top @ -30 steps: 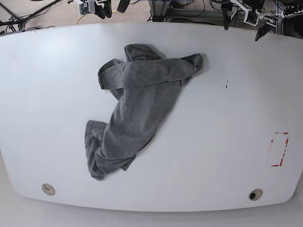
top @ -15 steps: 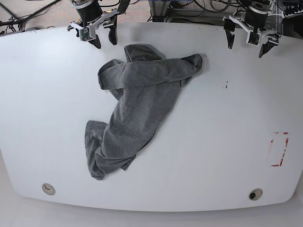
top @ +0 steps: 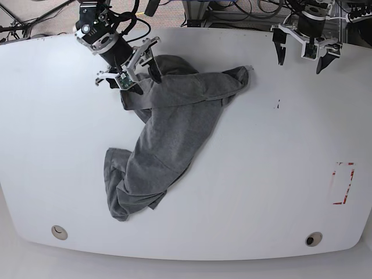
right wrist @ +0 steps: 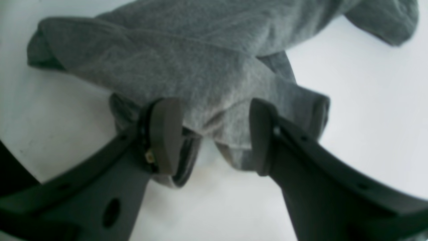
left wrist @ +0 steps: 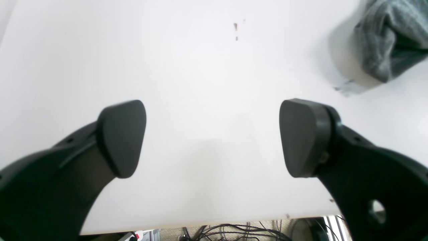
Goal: Fold the T-shirt properly
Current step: 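Lower the right gripper onto the grey T-shirt heap and pinch fabric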
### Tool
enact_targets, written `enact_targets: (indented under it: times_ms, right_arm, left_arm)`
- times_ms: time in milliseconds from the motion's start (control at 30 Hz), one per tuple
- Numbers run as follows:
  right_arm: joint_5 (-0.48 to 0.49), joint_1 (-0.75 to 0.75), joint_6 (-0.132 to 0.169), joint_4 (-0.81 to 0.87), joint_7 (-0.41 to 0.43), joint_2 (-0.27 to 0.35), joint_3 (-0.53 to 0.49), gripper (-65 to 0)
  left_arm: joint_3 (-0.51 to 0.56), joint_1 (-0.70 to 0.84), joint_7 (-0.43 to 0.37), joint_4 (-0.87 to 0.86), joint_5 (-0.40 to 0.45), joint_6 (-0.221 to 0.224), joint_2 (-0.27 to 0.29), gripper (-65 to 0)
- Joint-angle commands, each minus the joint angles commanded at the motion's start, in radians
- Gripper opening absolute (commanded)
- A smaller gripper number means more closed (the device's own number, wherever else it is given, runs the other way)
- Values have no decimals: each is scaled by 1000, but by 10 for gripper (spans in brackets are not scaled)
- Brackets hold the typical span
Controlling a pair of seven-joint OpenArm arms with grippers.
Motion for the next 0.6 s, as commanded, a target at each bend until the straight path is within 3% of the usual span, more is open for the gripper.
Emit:
enact_targets:
  times_ms: [433, 600]
  right_arm:
    - [8, 285, 0, -23, -307, 94, -281, -336]
    - [8, 381, 0, -94, -405, 94, -405, -336]
  left_arm:
    - [-5, 0, 0, 0, 6, -2, 31, -57]
    - [-5, 0, 0, 0, 6, -2, 32, -57]
